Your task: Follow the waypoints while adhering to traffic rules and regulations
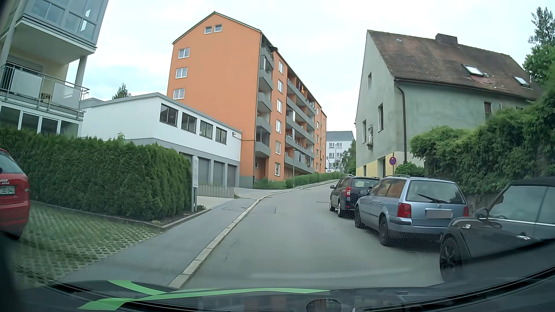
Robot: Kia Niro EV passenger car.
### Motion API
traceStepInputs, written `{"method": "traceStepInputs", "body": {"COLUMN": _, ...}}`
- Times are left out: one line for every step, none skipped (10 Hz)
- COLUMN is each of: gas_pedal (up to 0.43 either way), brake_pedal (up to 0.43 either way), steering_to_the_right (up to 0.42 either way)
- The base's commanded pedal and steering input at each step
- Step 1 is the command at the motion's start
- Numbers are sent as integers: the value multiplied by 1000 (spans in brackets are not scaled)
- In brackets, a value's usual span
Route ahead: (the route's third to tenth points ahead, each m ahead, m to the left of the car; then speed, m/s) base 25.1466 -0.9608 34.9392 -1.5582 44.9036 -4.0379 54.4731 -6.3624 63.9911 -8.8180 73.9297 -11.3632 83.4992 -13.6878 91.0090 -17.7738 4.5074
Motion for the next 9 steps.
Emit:
{"method": "traceStepInputs", "body": {"gas_pedal": 130, "brake_pedal": 91, "steering_to_the_right": -26}}
{"method": "traceStepInputs", "body": {"gas_pedal": 130, "brake_pedal": 91, "steering_to_the_right": -26}}
{"method": "traceStepInputs", "body": {"gas_pedal": 130, "brake_pedal": 91, "steering_to_the_right": -26}}
{"method": "traceStepInputs", "body": {"gas_pedal": 130, "brake_pedal": 91, "steering_to_the_right": -25}}
{"method": "traceStepInputs", "body": {"gas_pedal": 130, "brake_pedal": 91, "steering_to_the_right": -23}}
{"method": "traceStepInputs", "body": {"gas_pedal": 130, "brake_pedal": 91, "steering_to_the_right": -23}}
{"method": "traceStepInputs", "body": {"gas_pedal": 130, "brake_pedal": 91, "steering_to_the_right": -23}}
{"method": "traceStepInputs", "body": {"gas_pedal": 130, "brake_pedal": 91, "steering_to_the_right": -23}}
{"method": "traceStepInputs", "body": {"gas_pedal": 130, "brake_pedal": 91, "steering_to_the_right": -22}}
